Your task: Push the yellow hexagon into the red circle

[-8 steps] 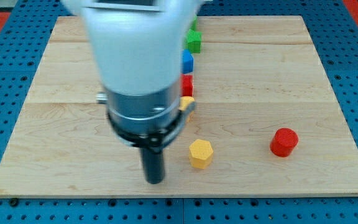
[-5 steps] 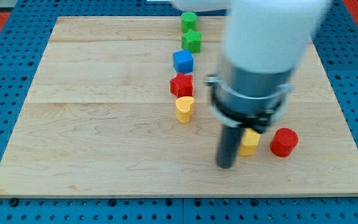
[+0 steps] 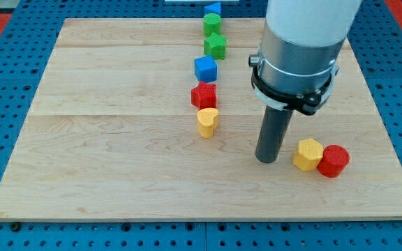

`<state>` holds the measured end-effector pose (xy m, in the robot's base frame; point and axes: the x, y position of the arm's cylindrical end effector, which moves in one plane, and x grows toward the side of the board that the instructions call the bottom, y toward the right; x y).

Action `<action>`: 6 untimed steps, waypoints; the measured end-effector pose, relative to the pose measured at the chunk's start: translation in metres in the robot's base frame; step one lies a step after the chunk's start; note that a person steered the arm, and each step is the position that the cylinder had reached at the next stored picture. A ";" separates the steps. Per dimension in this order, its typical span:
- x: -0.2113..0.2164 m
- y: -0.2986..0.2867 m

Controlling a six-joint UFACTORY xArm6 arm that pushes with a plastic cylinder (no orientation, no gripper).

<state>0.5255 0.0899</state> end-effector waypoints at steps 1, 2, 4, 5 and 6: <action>-0.004 0.000; -0.005 0.028; -0.024 0.096; -0.026 0.096; -0.026 0.095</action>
